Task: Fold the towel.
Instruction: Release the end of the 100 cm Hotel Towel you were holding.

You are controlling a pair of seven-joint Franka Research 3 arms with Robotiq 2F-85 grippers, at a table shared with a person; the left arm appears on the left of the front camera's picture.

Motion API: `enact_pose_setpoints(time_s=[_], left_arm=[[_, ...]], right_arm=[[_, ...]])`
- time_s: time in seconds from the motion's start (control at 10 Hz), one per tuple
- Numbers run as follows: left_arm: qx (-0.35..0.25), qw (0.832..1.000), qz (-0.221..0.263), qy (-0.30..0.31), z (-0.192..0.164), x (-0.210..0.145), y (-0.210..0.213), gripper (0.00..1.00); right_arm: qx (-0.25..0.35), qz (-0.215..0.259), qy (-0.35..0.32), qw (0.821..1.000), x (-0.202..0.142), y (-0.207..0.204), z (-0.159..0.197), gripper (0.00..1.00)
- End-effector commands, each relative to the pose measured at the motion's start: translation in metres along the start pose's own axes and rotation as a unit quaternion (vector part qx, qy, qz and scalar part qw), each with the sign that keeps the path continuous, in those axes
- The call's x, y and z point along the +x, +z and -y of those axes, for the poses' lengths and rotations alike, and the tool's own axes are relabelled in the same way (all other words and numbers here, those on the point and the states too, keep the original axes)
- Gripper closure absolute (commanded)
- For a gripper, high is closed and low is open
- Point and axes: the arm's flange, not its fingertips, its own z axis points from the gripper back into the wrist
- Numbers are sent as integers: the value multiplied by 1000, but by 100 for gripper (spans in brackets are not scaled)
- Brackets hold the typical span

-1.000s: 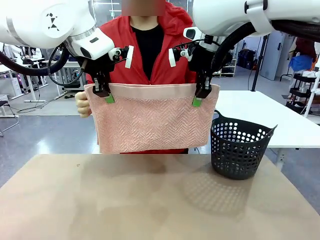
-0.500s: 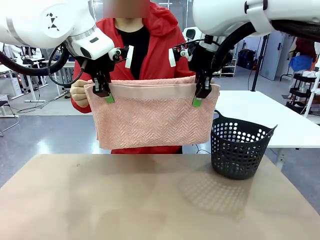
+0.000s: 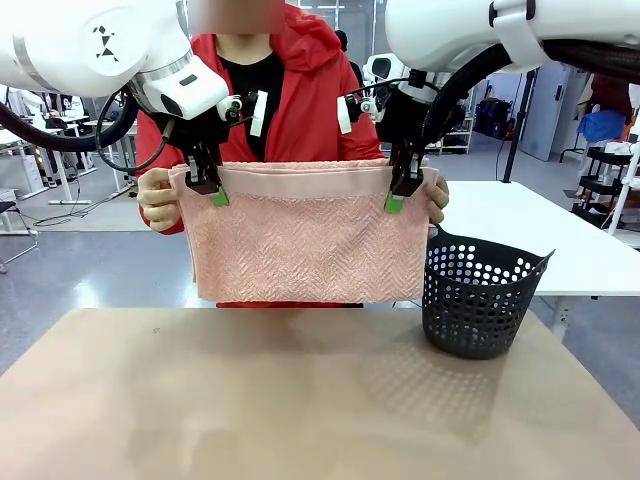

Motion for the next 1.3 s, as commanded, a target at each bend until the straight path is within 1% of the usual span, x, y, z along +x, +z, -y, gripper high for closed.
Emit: enact_pose_setpoints(time_s=[0.0,0.5,0.6,0.7,0.8,0.9,1.0,1.1,1.2], left_arm=[[3,1000,-3,-5,-1,-1,2,100],[3,1000,-3,-5,-1,-1,2,100],[3,1000,-3,-5,-1,-1,2,100],[0,1000,0,-1,0,1,0,60],[6,1000,6,0,-3,-2,6,61],[13,1000,12,6,-6,-4,14,26],[10,999,36,11,-8,-7,31,27],[2,998,68,20,-12,-12,52,0],[11,996,76,39,-18,-19,74,0]], right_arm=[[-2,-2,0,1000,-1,1,1,100],[-2,-2,0,1000,-1,1,1,100],[0,0,0,1000,0,0,0,96],[10,1,0,1000,-2,2,1,66],[1,-6,0,1000,-2,8,0,66],[-4,-5,-7,1000,-2,17,-2,66],[-18,-1,-11,1000,-1,34,-6,63],[-43,12,-17,999,-1,54,-8,53],[-56,31,-30,997,-4,74,-10,35]])
